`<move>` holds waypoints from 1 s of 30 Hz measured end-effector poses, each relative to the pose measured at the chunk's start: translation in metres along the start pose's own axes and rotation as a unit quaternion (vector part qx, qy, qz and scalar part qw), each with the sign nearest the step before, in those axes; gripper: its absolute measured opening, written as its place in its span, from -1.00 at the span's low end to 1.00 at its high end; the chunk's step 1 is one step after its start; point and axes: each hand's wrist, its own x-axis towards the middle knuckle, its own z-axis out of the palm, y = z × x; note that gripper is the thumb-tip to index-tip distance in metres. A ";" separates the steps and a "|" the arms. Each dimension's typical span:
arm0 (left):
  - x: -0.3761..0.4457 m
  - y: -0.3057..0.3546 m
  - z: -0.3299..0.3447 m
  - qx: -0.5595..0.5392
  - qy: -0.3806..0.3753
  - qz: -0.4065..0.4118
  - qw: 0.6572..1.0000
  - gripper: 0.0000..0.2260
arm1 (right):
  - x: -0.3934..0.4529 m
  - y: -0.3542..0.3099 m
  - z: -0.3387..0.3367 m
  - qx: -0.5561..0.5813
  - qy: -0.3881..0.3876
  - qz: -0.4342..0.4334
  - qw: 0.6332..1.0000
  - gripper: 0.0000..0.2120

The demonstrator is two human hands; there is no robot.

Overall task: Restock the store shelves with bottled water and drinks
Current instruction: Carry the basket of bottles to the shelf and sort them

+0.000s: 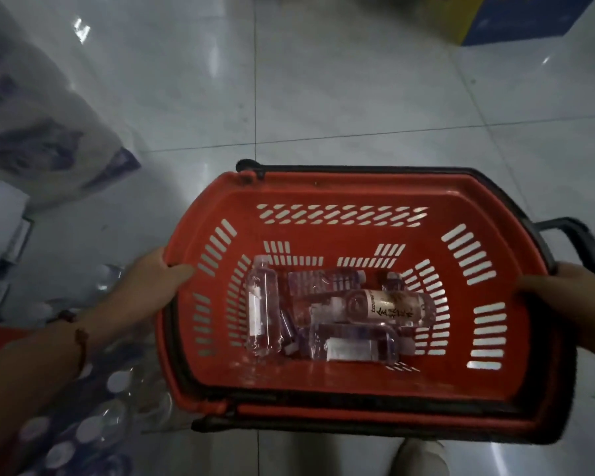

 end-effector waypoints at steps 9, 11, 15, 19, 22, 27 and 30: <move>-0.025 -0.024 -0.009 -0.055 -0.037 0.011 0.998 -0.92 | -0.038 0.021 -0.002 -0.119 0.012 -0.032 0.992 -0.67; -0.031 -0.027 -0.010 -0.047 -0.042 0.013 0.998 -0.90 | -0.045 0.023 -0.001 -0.136 0.030 -0.036 0.990 -0.68; -0.040 -0.039 -0.012 0.038 -0.030 0.050 0.998 -0.80 | -0.043 0.034 0.010 -0.121 0.062 -0.089 0.987 -0.68; -0.052 -0.041 -0.002 0.327 0.140 0.230 0.906 -0.48 | -0.051 0.044 0.030 -0.326 0.191 -0.175 0.909 -0.38; -0.071 -0.012 0.024 0.412 0.122 0.349 0.833 -0.33 | -0.071 0.038 0.060 -0.549 0.196 -0.338 0.739 -0.23; -0.075 0.011 0.106 0.413 -0.080 0.212 0.882 -0.23 | -0.057 0.039 0.120 -0.601 0.008 -0.407 0.688 -0.23; -0.052 0.003 0.139 0.393 -0.115 0.063 0.910 -0.18 | -0.031 0.050 0.144 -0.661 -0.062 -0.371 0.650 -0.16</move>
